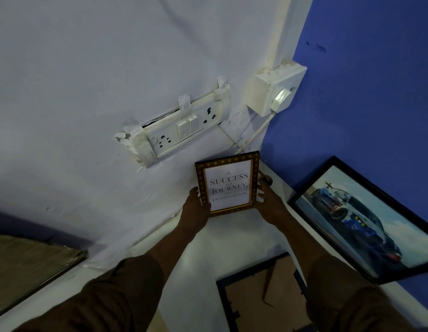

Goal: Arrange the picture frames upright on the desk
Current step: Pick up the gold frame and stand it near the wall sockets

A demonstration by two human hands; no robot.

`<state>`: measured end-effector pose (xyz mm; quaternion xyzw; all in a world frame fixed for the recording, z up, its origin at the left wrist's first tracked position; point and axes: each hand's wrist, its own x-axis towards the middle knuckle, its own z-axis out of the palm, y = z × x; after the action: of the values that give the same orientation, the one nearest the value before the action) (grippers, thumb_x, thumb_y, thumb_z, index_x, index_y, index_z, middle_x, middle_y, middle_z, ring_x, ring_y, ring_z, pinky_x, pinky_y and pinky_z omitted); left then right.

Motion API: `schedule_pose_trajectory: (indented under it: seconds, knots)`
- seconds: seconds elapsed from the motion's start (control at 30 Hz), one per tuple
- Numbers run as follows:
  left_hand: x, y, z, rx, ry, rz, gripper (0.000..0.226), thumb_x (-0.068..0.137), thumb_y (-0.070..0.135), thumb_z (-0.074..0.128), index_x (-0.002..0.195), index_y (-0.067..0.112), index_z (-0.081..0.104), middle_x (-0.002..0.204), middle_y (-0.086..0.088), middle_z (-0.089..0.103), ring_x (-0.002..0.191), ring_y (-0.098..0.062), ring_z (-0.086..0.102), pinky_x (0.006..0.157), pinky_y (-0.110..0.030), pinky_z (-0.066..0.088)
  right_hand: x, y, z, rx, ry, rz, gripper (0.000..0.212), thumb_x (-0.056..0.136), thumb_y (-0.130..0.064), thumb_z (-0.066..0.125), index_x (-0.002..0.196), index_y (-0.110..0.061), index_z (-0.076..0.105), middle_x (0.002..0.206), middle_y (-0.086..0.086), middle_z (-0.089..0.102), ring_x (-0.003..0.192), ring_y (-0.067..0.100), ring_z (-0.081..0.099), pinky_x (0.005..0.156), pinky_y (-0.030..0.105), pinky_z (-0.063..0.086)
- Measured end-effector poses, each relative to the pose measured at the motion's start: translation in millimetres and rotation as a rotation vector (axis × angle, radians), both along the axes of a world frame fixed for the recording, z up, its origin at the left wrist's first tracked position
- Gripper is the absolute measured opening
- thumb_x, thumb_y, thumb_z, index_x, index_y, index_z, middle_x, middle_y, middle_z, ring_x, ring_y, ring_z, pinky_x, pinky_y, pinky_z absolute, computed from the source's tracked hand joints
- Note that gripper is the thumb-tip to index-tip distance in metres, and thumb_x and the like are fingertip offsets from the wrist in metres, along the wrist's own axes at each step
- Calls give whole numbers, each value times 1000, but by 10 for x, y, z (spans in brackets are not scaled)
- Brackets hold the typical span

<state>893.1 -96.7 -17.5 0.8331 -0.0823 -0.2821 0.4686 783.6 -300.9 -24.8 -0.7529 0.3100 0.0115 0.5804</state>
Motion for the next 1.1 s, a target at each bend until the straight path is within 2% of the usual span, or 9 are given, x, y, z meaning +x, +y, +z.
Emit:
schedule_pose_trajectory:
  seconds: [0.1, 0.2, 0.3, 0.43, 0.57, 0.7, 0.83, 0.97, 1.1]
  knots:
    - [-12, 26, -18, -17, 16, -13, 56, 97, 8, 56, 149, 15, 38, 143, -7, 56, 130, -24, 55, 92, -33, 52, -5, 15, -3, -43, 29, 17, 80, 94, -11, 65, 157, -20, 17, 152, 6, 39, 126, 12, 41, 102, 28, 39]
    - [-23, 30, -25, -36, 19, -33, 55, 98, 11, 57, 149, 15, 37, 141, -6, 56, 129, -23, 55, 96, -36, 52, -2, 13, -14, -66, 39, 30, 81, 93, -8, 66, 157, -20, 18, 154, 8, 39, 130, 17, 43, 109, 36, 41]
    - [-22, 15, -33, -39, 29, -38, 57, 99, 13, 59, 150, 15, 35, 134, -3, 57, 120, -15, 55, 90, -31, 49, 2, 12, -8, -73, 38, 33, 81, 92, -6, 67, 156, -21, 21, 153, 9, 41, 131, 16, 43, 111, 42, 42]
    - [2, 46, -70, -7, 40, -20, 73, 97, 18, 63, 158, 14, 23, 153, -10, 49, 137, -27, 51, 104, -39, 49, 9, 26, 4, -94, 57, 26, 82, 93, -12, 67, 157, -16, 16, 157, 10, 33, 140, 23, 38, 109, 33, 36]
    - [-43, 97, -59, 16, 67, -7, 79, 98, 19, 64, 160, 13, 17, 159, -11, 41, 141, -29, 46, 106, -36, 45, -89, 38, 11, -132, 79, 24, 82, 94, -16, 67, 157, -14, 15, 157, 10, 34, 141, 26, 38, 110, 31, 32]
    - [-234, 158, -102, 48, 106, -36, 82, 97, 22, 66, 161, 13, 15, 160, -11, 38, 143, -29, 43, 114, -40, 40, -460, 79, -57, -154, 157, -46, 84, 92, -22, 69, 158, -18, 17, 159, 11, 34, 141, 27, 38, 119, 42, 30]
    - [-515, 234, -158, 126, 127, -129, 77, 99, 24, 63, 159, 11, 17, 159, -13, 38, 142, -28, 42, 102, -25, 37, -972, 278, -81, -107, 169, -156, 80, 92, -23, 69, 157, -20, 23, 156, 10, 38, 138, 25, 42, 116, 41, 35]
    - [-888, 320, -254, 219, 234, -304, 79, 96, 30, 66, 159, 14, 22, 161, -15, 35, 144, -29, 40, 111, -30, 38, -1695, 593, -116, -122, 222, -242, 72, 96, -20, 62, 157, -18, 23, 155, 12, 38, 136, 25, 45, 110, 29, 34]
    - [-1276, 354, -370, 331, 261, -505, 72, 94, 33, 67, 155, 13, 34, 156, -13, 43, 139, -29, 47, 109, -32, 40, -2289, 998, -184, -135, 336, -390, 67, 97, -23, 59, 155, -17, 28, 152, 13, 42, 135, 26, 47, 112, 35, 38]
